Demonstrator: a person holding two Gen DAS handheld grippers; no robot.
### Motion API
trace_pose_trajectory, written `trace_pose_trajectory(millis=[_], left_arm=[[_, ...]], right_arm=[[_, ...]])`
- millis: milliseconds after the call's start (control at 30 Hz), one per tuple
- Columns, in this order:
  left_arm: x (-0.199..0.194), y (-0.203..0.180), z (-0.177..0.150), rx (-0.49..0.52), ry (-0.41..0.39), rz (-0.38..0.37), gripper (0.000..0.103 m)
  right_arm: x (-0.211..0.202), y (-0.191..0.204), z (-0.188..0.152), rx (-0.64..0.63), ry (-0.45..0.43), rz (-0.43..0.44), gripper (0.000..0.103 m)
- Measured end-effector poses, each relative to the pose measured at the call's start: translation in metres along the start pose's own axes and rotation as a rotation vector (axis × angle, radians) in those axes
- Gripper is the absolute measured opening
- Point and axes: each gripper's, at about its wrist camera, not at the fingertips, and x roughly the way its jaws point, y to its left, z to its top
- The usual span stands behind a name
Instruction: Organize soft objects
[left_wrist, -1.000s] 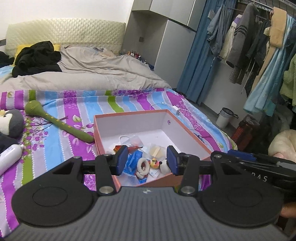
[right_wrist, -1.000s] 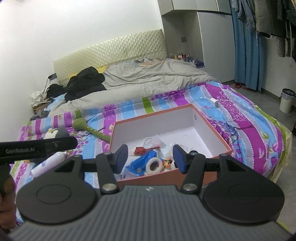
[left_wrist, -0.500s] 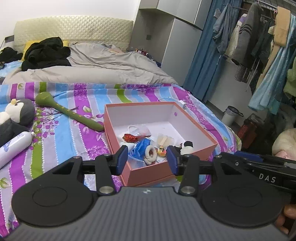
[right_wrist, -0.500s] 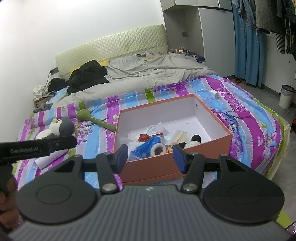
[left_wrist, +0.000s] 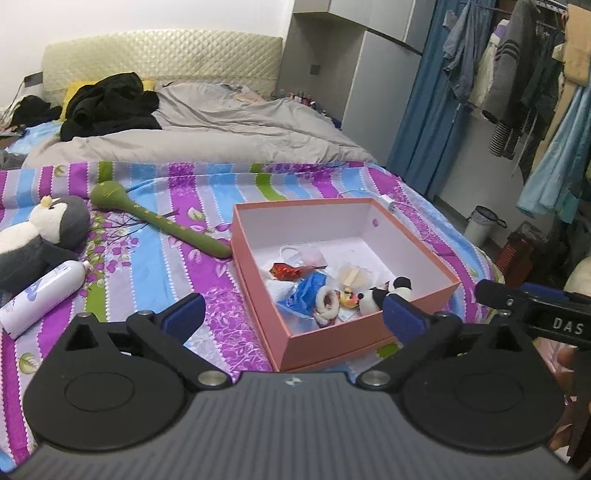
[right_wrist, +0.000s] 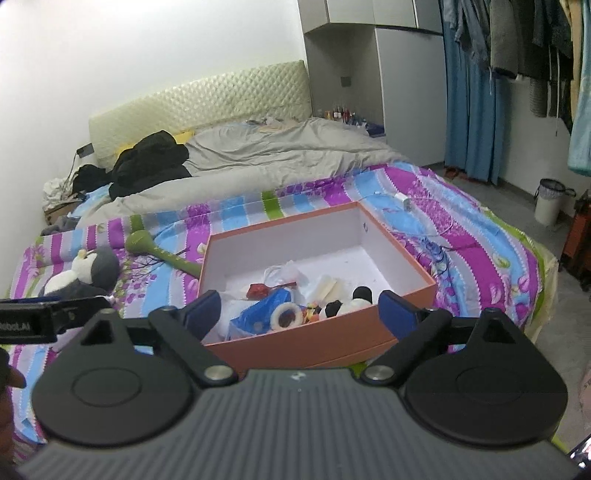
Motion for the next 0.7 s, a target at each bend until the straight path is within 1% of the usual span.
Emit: trace_pose_trajectory(millis=[100,300,500,700], left_arm=[[0.002,0.005,-0.001,-0.011,0.004,0.008,0.103],[0.004,0.009,0.001,-0.016,0.018,0.022,0.103],[0.005,0.009,0.003,-0.01,0.005,0.047,0.103],[0.006,0.008,0.004,-0.017,0.005,0.046,0.103]], right_arm=[[0.002,0.003,0.0,-0.008,0.009,-0.015,0.103],[0.008,0.004,0.0,0.013,0.033,-0.004,0.103],[0.008,0.005,-0.001,0.013,0.041,-0.007,0.103],[0.011,0.006,-0.002,0.017,0.05,-0.015,0.103]])
